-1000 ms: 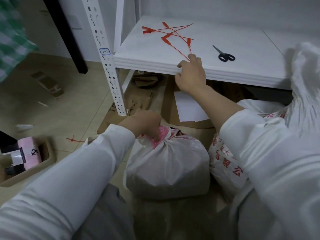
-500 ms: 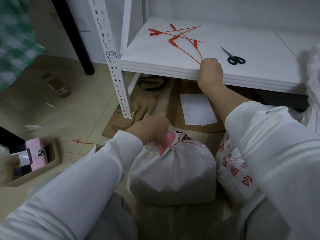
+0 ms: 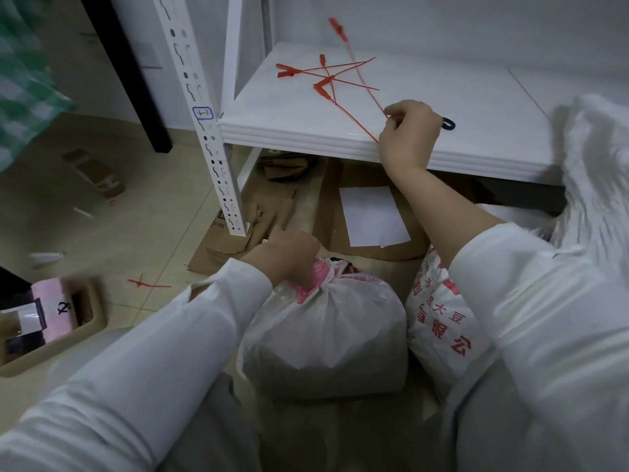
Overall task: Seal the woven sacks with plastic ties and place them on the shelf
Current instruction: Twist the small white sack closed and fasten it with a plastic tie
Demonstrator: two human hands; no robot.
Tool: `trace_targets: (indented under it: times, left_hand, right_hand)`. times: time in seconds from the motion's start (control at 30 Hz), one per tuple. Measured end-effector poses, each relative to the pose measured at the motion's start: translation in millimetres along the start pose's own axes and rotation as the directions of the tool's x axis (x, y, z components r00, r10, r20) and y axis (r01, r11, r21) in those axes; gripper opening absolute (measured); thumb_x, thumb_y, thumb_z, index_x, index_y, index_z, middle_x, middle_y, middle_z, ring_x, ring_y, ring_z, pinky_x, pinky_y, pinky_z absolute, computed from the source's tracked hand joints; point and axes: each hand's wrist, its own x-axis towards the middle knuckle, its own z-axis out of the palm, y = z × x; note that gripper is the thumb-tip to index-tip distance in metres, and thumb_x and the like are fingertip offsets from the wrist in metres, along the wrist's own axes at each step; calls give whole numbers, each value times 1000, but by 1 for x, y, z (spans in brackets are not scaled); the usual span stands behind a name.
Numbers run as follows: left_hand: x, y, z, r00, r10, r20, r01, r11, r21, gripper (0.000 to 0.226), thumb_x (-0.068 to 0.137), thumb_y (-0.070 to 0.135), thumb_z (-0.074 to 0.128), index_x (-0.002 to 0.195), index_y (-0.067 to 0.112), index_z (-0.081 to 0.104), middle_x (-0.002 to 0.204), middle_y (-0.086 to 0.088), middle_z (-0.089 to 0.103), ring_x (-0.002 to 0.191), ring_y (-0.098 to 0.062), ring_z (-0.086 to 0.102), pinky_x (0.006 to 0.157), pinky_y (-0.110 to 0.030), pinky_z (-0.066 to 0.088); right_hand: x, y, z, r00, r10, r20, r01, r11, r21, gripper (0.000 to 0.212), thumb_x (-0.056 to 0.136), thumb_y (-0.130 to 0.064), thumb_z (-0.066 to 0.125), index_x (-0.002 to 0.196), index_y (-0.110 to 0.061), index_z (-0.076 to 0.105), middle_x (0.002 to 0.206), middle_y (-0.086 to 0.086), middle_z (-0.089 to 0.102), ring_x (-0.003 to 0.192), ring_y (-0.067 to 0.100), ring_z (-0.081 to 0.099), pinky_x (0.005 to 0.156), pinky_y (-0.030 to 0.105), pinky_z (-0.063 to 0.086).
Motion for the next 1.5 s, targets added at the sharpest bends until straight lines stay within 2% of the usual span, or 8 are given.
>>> trace_targets:
  times: [0.27, 0.47, 0.67, 0.77, 1.0, 1.27, 1.4, 1.5]
  left_hand:
    - [-28, 13, 10, 999, -21, -35, 25, 994, 109, 24, 86, 36, 60, 101, 18, 55, 70, 7, 44, 76, -18, 49, 86, -37, 38]
    - [-55, 22, 20, 987, -78, -139, 88, 994, 69, 37, 82, 28, 62, 106, 11, 39, 89, -3, 61, 90, -28, 63, 94, -40, 38]
    - [-71, 34, 32, 970, -159, -183, 164, 986, 11, 51, 80, 25, 64, 118, 8, 35, 80, 1, 59, 79, -24, 64, 86, -38, 40]
    - [-71, 37, 39, 969, -193, -151, 197, 980, 9, 69, 81, 28, 65, 133, 4, 28, 96, -3, 66, 91, -27, 65, 90, -39, 40]
    - [-61, 42, 33, 988, -144, -57, 148, 986, 82, 26, 91, 31, 51, 112, 16, 57, 107, -4, 64, 99, -24, 60, 87, -36, 41]
    - [-50, 51, 25, 991, -126, -46, 133, 969, 211, 11, 91, 26, 49, 96, 18, 55, 104, -5, 64, 98, -25, 60, 91, -37, 37]
    - [-48, 53, 24, 991, -116, -70, 128, 969, 212, 26, 95, 30, 42, 110, 18, 60, 103, -5, 65, 96, -26, 61, 90, -36, 36]
    - [-47, 50, 24, 990, -110, -94, 126, 973, 195, 31, 93, 29, 46, 120, 17, 53, 104, -5, 65, 99, -26, 61, 98, -39, 35]
  right_hand:
    - [-77, 19, -25, 910, -288, 299, 279, 957, 71, 18, 89, -5, 61, 99, -11, 76, 98, 4, 72, 88, 12, 65, 86, 24, 53]
    - [-120, 39, -53, 791, -268, 550, 299, 954, 35, 20, 89, -2, 62, 97, -13, 76, 99, 3, 73, 83, 11, 66, 84, 30, 57]
    - [-130, 48, -76, 656, -213, 724, 308, 951, 0, 18, 86, -3, 67, 95, -15, 77, 98, -1, 71, 81, 4, 59, 83, 26, 55]
    - [-130, 51, -84, 609, -211, 765, 268, 962, 52, 14, 83, -6, 72, 91, -15, 77, 88, -5, 68, 77, 3, 61, 81, 26, 56]
    - [-131, 60, -76, 560, -219, 799, 284, 957, 62, 16, 86, -3, 67, 95, -14, 77, 95, -1, 71, 76, 3, 60, 77, 18, 52]
    - [-154, 43, -47, 510, -206, 835, 669, 705, -235, 18, 93, -15, 52, 97, -16, 70, 89, 5, 66, 78, 23, 60, 71, 34, 49]
    - [-170, 35, -29, 462, -150, 874, 610, 769, -190, 20, 92, -7, 51, 93, -14, 70, 86, 8, 63, 72, 25, 59, 65, 34, 53]
    - [-163, 39, -22, 525, -129, 842, 557, 800, -225, 20, 92, -9, 55, 99, -16, 72, 93, 8, 67, 78, 26, 62, 72, 37, 55]
